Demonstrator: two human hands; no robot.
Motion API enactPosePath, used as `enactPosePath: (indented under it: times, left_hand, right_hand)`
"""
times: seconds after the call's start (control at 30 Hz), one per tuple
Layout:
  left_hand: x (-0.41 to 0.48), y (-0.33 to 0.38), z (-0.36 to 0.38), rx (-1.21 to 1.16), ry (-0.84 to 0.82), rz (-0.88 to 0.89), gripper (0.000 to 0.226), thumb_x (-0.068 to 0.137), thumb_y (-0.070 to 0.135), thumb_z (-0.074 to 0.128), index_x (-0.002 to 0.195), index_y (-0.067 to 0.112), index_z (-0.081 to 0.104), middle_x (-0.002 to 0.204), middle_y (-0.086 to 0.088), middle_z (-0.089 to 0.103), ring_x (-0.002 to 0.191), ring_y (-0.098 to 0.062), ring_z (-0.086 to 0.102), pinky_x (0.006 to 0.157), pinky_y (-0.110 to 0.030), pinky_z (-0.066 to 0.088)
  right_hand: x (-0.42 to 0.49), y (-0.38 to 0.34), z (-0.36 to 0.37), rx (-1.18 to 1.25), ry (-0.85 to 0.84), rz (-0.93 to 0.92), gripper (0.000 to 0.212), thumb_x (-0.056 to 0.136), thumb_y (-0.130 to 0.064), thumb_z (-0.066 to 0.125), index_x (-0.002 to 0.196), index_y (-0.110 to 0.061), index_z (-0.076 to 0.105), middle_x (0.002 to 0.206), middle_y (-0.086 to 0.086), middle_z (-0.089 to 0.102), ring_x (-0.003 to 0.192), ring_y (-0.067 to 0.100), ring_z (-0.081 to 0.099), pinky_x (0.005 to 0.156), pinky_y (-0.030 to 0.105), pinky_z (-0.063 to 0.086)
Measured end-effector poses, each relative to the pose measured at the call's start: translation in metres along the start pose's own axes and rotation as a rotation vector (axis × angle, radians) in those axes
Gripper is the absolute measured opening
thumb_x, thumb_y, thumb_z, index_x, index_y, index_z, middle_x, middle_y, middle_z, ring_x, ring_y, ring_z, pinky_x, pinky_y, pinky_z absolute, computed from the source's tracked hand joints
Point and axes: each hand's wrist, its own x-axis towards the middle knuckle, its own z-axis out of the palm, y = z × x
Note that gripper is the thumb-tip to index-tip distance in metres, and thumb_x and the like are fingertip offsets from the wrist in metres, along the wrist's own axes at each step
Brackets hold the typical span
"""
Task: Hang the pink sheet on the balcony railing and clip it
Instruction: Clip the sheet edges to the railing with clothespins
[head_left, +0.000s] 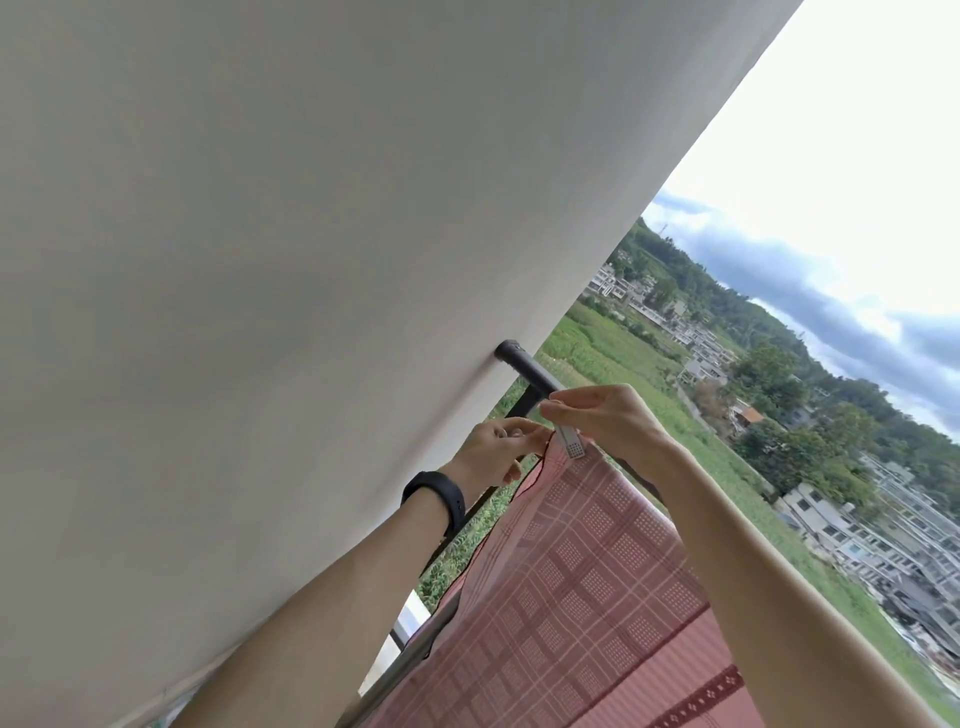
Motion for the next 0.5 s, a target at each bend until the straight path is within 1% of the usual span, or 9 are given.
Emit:
enactPosePath:
  times: [0.07, 0.13, 0.17, 0.23, 0.3, 0.33, 0.4, 0.47, 0.5]
  left_hand:
    - [-0.002, 0.0, -0.002, 0.008, 0.056, -0.015, 0.025, 0.091, 0.033, 0.069, 0.104, 0.012, 0.072, 0.09, 0.001, 0.075, 0.042, -0.01, 0.042, 0.045, -0.021, 0.034]
    - [-0.009, -0.007, -0.009, -0.055, 0.114, -0.044, 0.025, 0.093, 0.032, 0.067, 0.104, 0.01, 0.07, 0.091, -0.001, 0.074, 0.044, -0.011, 0.042, 0.046, -0.021, 0.034]
    - [-0.013, -0.013, -0.013, -0.139, 0.13, -0.067, 0.026, 0.093, 0.033, 0.067, 0.102, 0.008, 0.068, 0.088, -0.002, 0.07, 0.045, -0.011, 0.041, 0.047, -0.022, 0.034]
    - [-0.027, -0.031, -0.021, -0.335, 0.132, -0.113, 0.029, 0.092, 0.037, 0.067, 0.094, 0.009, 0.059, 0.08, -0.002, 0.059, 0.049, -0.011, 0.039, 0.05, -0.024, 0.033]
    - [-0.044, -0.05, -0.026, -0.52, 0.109, -0.174, 0.027, 0.089, 0.039, 0.064, 0.089, 0.014, 0.054, 0.074, 0.0, 0.05, 0.053, -0.012, 0.038, 0.055, -0.027, 0.032]
    - [-0.053, -0.059, -0.028, -0.59, 0.102, -0.207, 0.026, 0.086, 0.037, 0.06, 0.09, 0.012, 0.054, 0.074, -0.001, 0.048, 0.054, -0.014, 0.039, 0.056, -0.028, 0.032]
    - [-0.068, -0.081, -0.027, -0.625, 0.109, -0.287, 0.032, 0.084, 0.029, 0.047, 0.099, 0.003, 0.057, 0.08, -0.004, 0.049, 0.058, -0.015, 0.042, 0.057, -0.029, 0.035]
    - [-0.082, -0.099, -0.029, -0.459, 0.131, -0.348, 0.036, 0.088, 0.016, 0.042, 0.111, -0.005, 0.06, 0.092, -0.008, 0.052, 0.063, -0.015, 0.045, 0.059, -0.028, 0.039]
    - [-0.088, -0.11, -0.031, -0.315, 0.121, -0.353, 0.038, 0.088, 0.011, 0.046, 0.119, -0.005, 0.061, 0.101, -0.009, 0.055, 0.067, -0.013, 0.051, 0.061, -0.027, 0.043]
  right_hand:
    - [-0.005, 0.004, -0.009, -0.061, -0.027, -0.008, 0.056, 0.078, -0.05, 0.077, 0.128, -0.029, 0.065, 0.122, -0.003, 0.071, 0.094, 0.009, 0.07, 0.068, 0.018, 0.052]
    - [-0.014, 0.006, -0.01, -0.209, 0.103, -0.085, 0.071, 0.08, -0.052, 0.075, 0.142, -0.026, 0.052, 0.133, -0.004, 0.061, 0.107, 0.014, 0.064, 0.079, 0.022, 0.045]
    - [-0.023, 0.009, -0.007, -0.269, 0.23, -0.154, 0.067, 0.082, -0.049, 0.074, 0.141, -0.026, 0.052, 0.133, -0.004, 0.059, 0.11, 0.014, 0.059, 0.085, 0.025, 0.041]
    - [-0.048, 0.016, 0.013, -0.272, 0.448, -0.332, 0.048, 0.086, -0.039, 0.074, 0.13, -0.026, 0.062, 0.128, -0.006, 0.06, 0.109, 0.011, 0.055, 0.092, 0.03, 0.039]
    - [-0.074, 0.033, 0.045, -0.219, 0.502, -0.5, 0.031, 0.087, -0.029, 0.075, 0.118, -0.023, 0.069, 0.119, -0.008, 0.064, 0.107, 0.011, 0.06, 0.093, 0.034, 0.048]
    - [-0.084, 0.046, 0.065, -0.184, 0.449, -0.525, 0.028, 0.087, -0.029, 0.075, 0.114, -0.023, 0.07, 0.114, -0.011, 0.066, 0.103, 0.008, 0.061, 0.091, 0.033, 0.052]
    - [-0.096, 0.069, 0.101, -0.038, 0.203, -0.372, 0.027, 0.088, -0.039, 0.072, 0.114, -0.036, 0.067, 0.109, -0.023, 0.066, 0.094, -0.001, 0.063, 0.083, 0.025, 0.054]
    - [-0.097, 0.089, 0.131, 0.166, -0.061, -0.157, 0.023, 0.087, -0.049, 0.068, 0.11, -0.051, 0.062, 0.104, -0.023, 0.068, 0.089, -0.003, 0.066, 0.078, 0.021, 0.055]
    - [-0.097, 0.098, 0.144, 0.235, -0.136, -0.093, 0.021, 0.087, -0.051, 0.068, 0.108, -0.051, 0.063, 0.101, -0.021, 0.07, 0.088, -0.002, 0.067, 0.077, 0.022, 0.055]
